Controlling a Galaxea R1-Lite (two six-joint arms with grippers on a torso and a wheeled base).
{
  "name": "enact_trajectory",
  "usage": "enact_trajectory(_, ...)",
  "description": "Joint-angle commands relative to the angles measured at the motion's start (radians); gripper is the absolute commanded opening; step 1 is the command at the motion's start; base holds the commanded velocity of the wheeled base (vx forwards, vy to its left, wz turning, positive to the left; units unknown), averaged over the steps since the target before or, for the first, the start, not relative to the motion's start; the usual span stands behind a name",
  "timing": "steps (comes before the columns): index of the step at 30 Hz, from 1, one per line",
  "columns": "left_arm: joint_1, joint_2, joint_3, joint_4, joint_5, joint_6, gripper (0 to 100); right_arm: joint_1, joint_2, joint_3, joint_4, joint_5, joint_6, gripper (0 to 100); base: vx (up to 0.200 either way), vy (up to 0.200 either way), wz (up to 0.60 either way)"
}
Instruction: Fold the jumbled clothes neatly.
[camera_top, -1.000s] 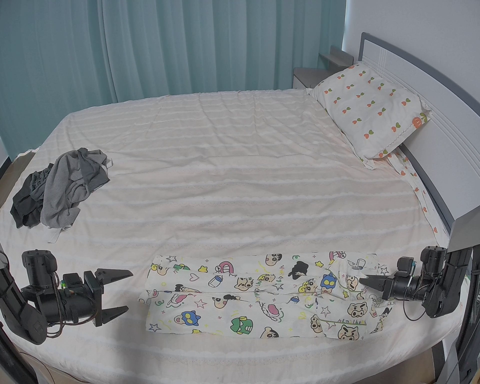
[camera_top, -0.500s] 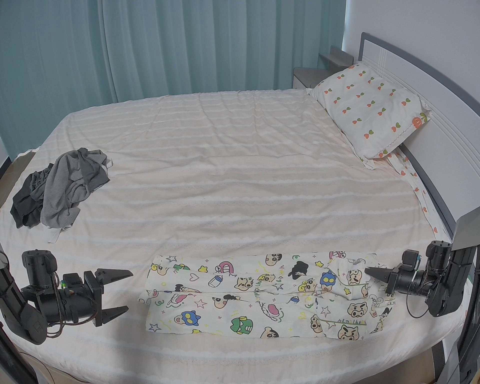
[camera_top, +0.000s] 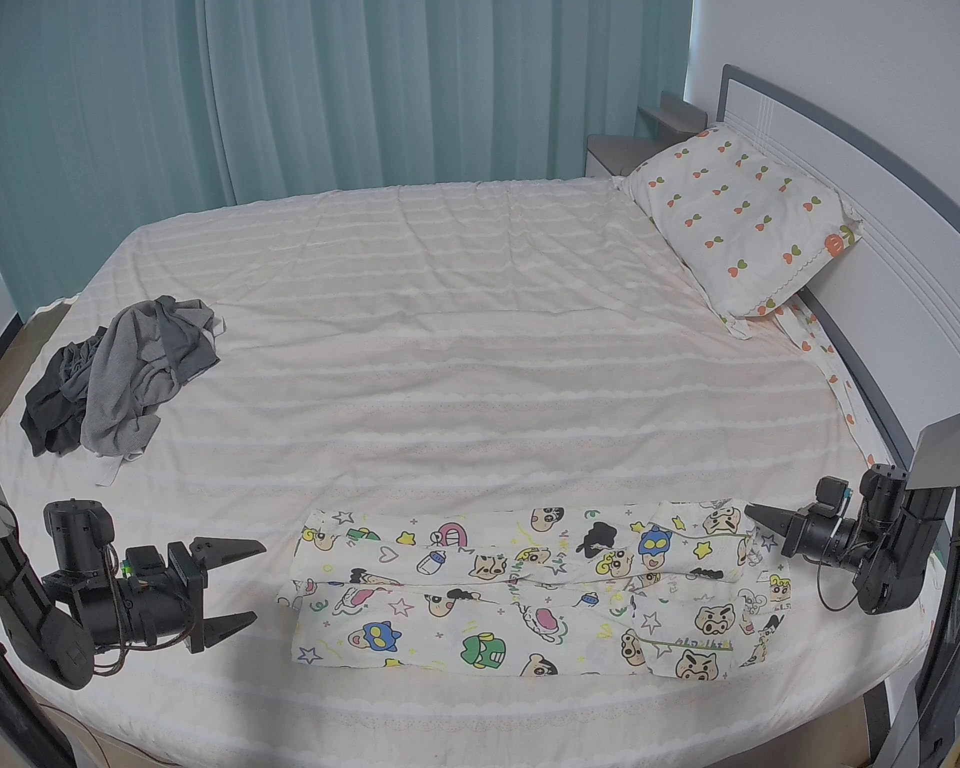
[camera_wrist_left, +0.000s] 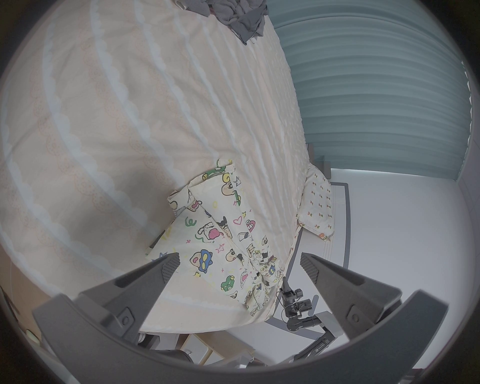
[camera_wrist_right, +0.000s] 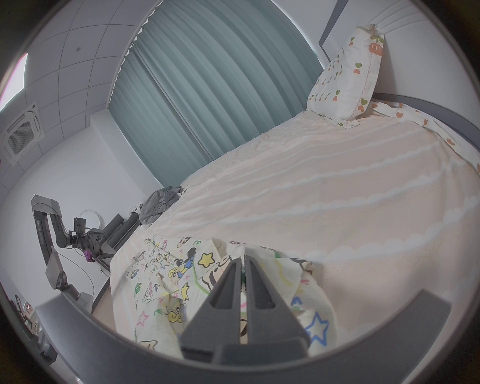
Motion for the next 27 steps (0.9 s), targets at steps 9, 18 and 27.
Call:
enact_trajectory(9, 0.000, 0.003, 0.001, 0.000, 0.000, -0.001, 100, -0.031, 0.073, -0.059, 0.016, -0.002, 0.000, 0, 0.000, 0.000, 0.00)
enact_trajectory(18, 0.000, 0.009, 0.000, 0.000, 0.000, 0.008, 100, -0.040, 0.089, -0.076, 0.055, -0.002, 0.000, 100, 0.000, 0.000, 0.00)
enact_trajectory(27, -0.202, -0.014, -0.028, 0.000, 0.305, 0.073, 100, -0.006, -0.091, -0.082, 0.042, -0.169, 0.081, 100, 0.000, 0.000, 0.00)
